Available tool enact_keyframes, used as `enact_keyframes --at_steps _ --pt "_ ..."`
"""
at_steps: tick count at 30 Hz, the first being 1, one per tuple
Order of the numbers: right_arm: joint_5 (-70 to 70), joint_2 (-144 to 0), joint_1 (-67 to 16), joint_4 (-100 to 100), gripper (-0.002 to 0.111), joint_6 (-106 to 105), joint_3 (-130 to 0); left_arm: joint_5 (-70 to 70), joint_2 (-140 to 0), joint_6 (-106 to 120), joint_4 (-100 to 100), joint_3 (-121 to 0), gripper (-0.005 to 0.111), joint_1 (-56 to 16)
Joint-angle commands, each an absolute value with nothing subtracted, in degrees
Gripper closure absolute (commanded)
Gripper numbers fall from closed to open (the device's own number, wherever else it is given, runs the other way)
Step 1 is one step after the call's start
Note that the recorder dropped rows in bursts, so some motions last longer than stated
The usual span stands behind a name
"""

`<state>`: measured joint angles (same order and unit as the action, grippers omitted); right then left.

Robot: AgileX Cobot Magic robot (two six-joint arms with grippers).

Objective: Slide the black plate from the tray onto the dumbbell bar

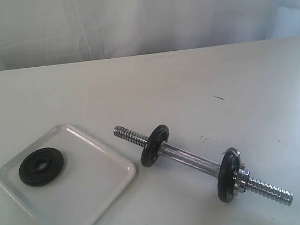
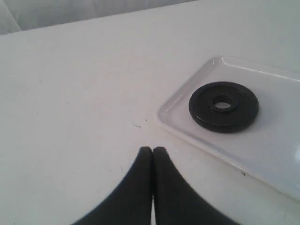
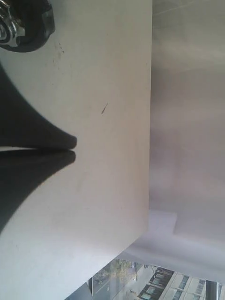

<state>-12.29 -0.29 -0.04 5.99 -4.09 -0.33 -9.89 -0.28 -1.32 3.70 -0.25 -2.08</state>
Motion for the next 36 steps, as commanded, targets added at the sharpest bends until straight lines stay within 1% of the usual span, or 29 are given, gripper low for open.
enact_keyframes --at_steps 1,6,7,11,18,23,27,31,36 --pt "-4.69 0.00 -0.15 6.43 0.108 -3.64 0.00 -3.34 0.00 -1.84 -0.98 0.00 0.107 -2.60" --pt "11.88 0.00 -0.15 8.96 0.108 1.86 0.00 5.36 0.00 -1.96 -8.85 0.00 0.107 -2.60" --pt "13.67 0.00 -0.15 8.93 0.108 3.59 0.00 6.21 0.00 -1.96 -9.90 0.00 0.107 -2.60" --pt "13.43 0.00 -0.15 8.93 0.108 8.19 -0.98 4.60 0.00 -4.81 -15.21 -1.51 0.107 -2.60" --pt "4.51 0.00 -0.15 8.93 0.108 9.25 -9.54 -5.10 0.00 -4.94 -15.21 -10.21 0.107 -2.60" --pt "-8.32 0.00 -0.15 8.93 0.108 9.03 -17.35 -12.86 0.00 -5.19 -15.21 -16.79 0.107 -2.60" --pt "-15.31 -0.27 -0.15 8.93 0.108 5.90 -23.67 -21.71 0.00 -3.38 -14.96 -22.34 0.107 -2.60" --pt "-23.74 -4.30 -0.15 9.21 0.108 3.47 -30.26 -28.16 0.00 -2.81 -11.62 -27.61 0.107 -2.60" --pt "-27.63 -11.45 -0.15 9.33 0.108 2.66 -36.41 -31.39 -3.86 -2.81 -7.68 -32.26 0.107 -2.60"
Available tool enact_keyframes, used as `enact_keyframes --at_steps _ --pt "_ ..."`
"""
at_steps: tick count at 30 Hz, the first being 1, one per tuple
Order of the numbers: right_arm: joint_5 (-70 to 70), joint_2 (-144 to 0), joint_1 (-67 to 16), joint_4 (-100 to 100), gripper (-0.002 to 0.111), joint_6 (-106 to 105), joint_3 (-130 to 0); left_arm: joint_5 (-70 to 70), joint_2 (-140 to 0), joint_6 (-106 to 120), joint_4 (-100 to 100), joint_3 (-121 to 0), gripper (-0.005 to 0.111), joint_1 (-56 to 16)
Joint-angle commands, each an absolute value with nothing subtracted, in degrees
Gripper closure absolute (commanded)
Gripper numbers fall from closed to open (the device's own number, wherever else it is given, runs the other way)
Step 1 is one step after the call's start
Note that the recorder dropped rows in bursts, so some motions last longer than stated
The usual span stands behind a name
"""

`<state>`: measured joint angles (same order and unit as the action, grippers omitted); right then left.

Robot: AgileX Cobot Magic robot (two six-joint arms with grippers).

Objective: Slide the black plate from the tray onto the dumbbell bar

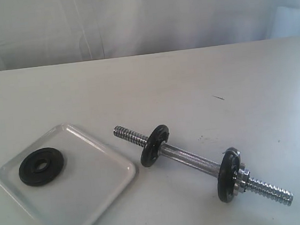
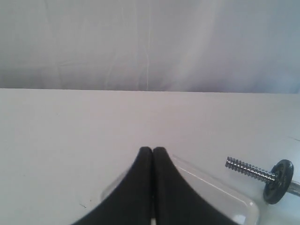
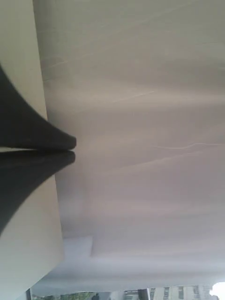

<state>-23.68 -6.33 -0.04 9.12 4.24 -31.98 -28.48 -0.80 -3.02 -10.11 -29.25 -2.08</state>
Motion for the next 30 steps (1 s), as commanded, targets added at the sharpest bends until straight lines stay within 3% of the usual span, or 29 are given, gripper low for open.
enact_keyframes --at_steps 1,10,20,26,30 --pt "-29.22 -13.53 -0.15 9.33 0.108 1.83 -38.27 -32.02 -5.22 -2.81 -7.68 -32.97 0.107 -2.60" --pt "-42.03 -34.60 -0.28 14.96 0.106 -12.91 -53.02 -33.26 -20.19 -2.81 -7.68 -39.72 0.107 -2.60" --pt "-50.76 -55.97 -1.12 30.40 0.068 -29.55 -61.55 -40.63 -37.94 0.44 -7.20 -50.38 0.107 -2.60" --pt "-56.73 -66.19 -6.10 29.97 0.055 -31.91 -66.64 -43.29 -47.22 2.00 -7.20 -54.24 0.107 -2.60" --pt "-56.61 -71.04 -8.66 27.82 0.053 -32.79 -69.10 -44.26 -52.39 3.37 -7.30 -54.79 0.102 -2.60"
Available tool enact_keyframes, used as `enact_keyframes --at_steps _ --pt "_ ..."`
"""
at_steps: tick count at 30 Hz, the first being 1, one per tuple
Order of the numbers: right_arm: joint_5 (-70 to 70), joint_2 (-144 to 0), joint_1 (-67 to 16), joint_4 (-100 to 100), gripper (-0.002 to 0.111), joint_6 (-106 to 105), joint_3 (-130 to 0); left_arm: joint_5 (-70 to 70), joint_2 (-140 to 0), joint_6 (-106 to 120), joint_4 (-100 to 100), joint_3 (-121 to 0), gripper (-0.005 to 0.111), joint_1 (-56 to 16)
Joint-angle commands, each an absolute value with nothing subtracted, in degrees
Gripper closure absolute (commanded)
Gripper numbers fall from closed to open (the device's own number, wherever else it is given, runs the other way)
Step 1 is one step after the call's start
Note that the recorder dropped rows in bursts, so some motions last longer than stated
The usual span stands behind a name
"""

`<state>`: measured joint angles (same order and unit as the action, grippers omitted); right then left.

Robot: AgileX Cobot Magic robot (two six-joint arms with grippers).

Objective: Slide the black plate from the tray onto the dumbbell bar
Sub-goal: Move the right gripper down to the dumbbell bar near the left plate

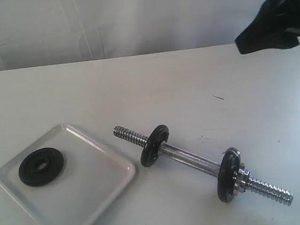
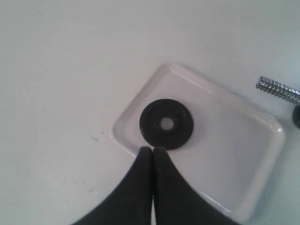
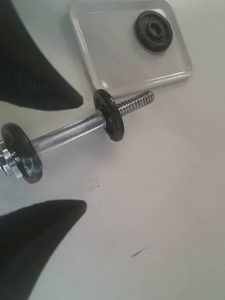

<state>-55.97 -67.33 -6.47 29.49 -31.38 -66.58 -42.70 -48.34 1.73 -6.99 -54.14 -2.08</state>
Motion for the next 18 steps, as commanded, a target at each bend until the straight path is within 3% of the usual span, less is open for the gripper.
enact_keyframes --at_steps 1,8,15,18 --pt "-56.51 -72.32 -9.26 27.71 0.053 -32.93 -69.57 -44.15 -53.59 3.37 -7.56 -54.79 0.098 -2.60" --pt "-53.43 -80.03 -14.84 27.82 0.053 -38.48 -70.53 -42.39 -59.72 3.37 -9.81 -54.79 0.059 -2.60" --pt "-50.33 -87.83 -19.09 27.83 0.053 -40.92 -70.77 -41.60 -64.87 3.48 -12.45 -54.79 0.054 -2.60" --pt "-58.74 -93.55 -21.24 22.85 0.053 -38.75 -74.50 -42.22 -67.31 3.48 -12.86 -54.79 0.054 -2.60"
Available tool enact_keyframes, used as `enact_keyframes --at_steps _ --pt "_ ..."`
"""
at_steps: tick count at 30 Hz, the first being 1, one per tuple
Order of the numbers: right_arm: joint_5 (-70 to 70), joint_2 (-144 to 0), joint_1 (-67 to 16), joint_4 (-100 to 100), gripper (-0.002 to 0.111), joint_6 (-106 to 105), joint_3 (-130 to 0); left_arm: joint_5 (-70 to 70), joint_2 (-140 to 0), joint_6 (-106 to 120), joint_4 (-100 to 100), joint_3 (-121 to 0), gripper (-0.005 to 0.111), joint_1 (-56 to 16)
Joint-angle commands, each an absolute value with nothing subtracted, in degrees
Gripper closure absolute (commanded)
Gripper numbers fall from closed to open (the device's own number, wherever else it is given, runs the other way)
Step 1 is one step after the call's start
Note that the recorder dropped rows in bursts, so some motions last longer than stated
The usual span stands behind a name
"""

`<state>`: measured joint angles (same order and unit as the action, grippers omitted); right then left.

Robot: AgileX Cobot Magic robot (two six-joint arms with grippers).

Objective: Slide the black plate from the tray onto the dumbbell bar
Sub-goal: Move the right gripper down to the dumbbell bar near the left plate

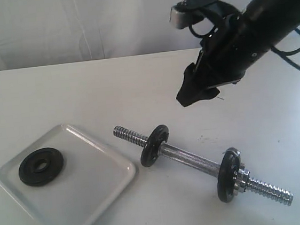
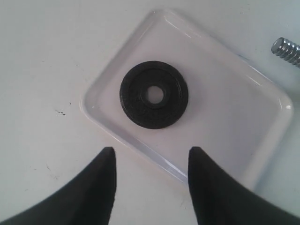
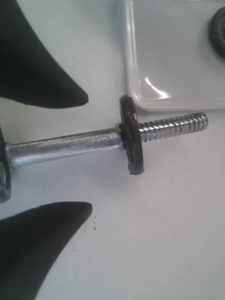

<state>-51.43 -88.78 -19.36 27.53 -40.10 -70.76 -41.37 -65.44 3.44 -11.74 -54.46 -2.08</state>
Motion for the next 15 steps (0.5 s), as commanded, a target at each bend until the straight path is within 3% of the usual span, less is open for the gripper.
enact_keyframes --at_steps 1,9,15 --pt "-59.87 -94.89 -21.84 22.05 0.053 -36.46 -75.62 -42.22 -67.61 3.48 -12.86 -54.79 0.054 -2.60" --pt "-55.19 -105.38 -29.06 16.05 0.053 -34.16 -78.81 -43.05 -68.07 3.48 -12.98 -54.79 0.054 -2.60" --pt "-53.44 -108.77 -29.08 16.59 0.053 -34.68 -78.81 -43.05 -68.07 3.48 -12.98 -54.79 0.054 -2.60"
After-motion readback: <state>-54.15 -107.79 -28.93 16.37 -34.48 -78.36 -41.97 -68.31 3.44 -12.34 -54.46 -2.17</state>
